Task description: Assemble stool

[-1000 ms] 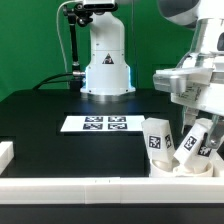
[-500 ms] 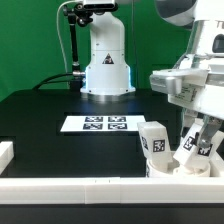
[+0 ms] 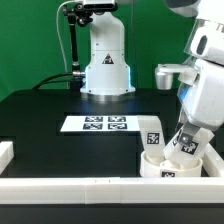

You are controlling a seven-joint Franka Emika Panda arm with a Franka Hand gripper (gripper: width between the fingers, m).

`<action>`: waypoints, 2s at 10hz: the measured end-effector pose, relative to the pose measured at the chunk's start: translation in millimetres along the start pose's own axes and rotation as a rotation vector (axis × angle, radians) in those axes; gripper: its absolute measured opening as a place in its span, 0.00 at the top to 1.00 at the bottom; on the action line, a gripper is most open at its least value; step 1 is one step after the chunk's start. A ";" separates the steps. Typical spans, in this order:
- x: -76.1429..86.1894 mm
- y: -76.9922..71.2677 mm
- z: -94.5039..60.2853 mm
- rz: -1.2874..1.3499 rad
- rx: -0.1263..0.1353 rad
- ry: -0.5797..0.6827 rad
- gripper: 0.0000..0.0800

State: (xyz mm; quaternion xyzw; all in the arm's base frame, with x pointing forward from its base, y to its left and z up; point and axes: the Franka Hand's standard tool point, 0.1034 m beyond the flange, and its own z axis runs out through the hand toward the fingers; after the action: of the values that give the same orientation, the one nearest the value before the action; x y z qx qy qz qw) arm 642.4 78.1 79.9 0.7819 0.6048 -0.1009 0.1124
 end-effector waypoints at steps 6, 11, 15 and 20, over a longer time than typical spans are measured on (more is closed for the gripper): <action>-1.0 2.4 3.2 0.417 0.027 0.031 0.57; -6.6 1.0 8.7 0.843 0.065 0.068 0.57; -7.4 1.9 8.3 1.101 0.076 0.066 0.57; -11.9 -0.7 14.6 1.501 0.074 0.218 0.57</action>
Offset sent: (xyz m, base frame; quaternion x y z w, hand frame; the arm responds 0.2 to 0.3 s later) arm 0.0000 0.0000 0.0000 0.0000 0.0000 0.1938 0.9810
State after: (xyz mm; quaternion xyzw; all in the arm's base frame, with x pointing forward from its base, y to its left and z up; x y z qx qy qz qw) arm 638.4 63.0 69.5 0.9924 -0.0857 0.0603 0.0639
